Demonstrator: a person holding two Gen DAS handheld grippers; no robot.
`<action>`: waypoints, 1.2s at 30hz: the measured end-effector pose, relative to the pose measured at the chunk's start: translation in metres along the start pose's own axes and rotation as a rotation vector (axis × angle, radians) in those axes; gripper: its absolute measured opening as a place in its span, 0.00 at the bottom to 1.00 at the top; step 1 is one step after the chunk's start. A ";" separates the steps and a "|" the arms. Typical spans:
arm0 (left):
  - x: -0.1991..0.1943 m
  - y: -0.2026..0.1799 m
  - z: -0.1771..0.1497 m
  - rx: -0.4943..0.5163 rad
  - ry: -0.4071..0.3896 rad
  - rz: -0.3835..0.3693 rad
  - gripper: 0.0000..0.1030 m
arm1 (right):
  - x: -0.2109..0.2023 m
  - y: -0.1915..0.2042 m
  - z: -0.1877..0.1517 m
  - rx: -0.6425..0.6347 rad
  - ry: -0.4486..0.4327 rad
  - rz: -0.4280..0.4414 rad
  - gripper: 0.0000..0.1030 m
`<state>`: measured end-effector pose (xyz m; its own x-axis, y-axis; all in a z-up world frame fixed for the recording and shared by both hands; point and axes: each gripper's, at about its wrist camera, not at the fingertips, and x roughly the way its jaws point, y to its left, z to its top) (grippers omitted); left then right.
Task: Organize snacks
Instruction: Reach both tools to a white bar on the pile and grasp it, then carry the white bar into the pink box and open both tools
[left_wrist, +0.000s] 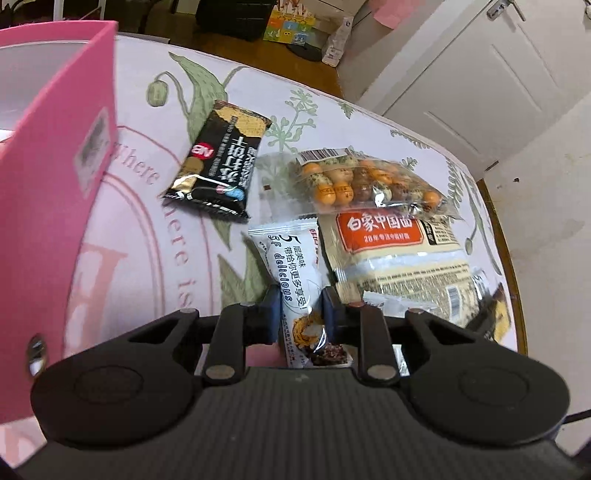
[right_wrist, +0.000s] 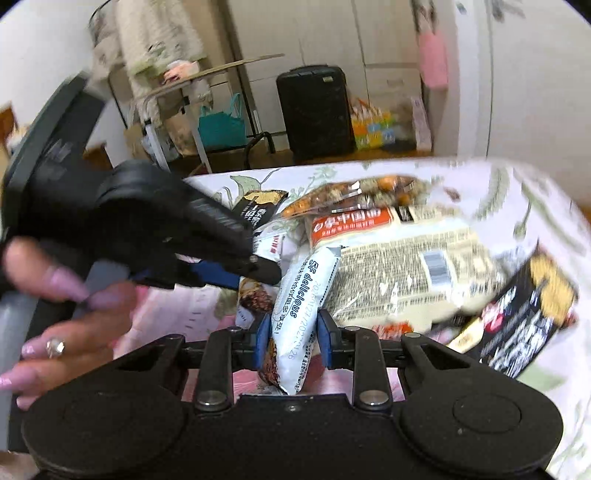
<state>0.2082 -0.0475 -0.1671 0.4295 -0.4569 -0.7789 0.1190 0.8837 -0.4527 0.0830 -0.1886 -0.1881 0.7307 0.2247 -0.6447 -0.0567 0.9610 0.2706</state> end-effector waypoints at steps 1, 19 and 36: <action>-0.005 0.001 -0.001 0.008 0.000 0.003 0.22 | -0.003 -0.004 0.000 0.031 0.007 0.021 0.31; -0.104 0.006 -0.033 0.077 0.049 0.014 0.21 | -0.052 0.028 0.023 -0.016 0.134 0.207 0.31; -0.243 0.092 0.000 -0.049 -0.152 0.139 0.21 | -0.060 0.164 0.085 -0.379 0.071 0.414 0.31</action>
<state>0.1147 0.1451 -0.0193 0.5691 -0.3073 -0.7627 0.0075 0.9294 -0.3689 0.0873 -0.0586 -0.0442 0.5491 0.5927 -0.5892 -0.5784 0.7784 0.2440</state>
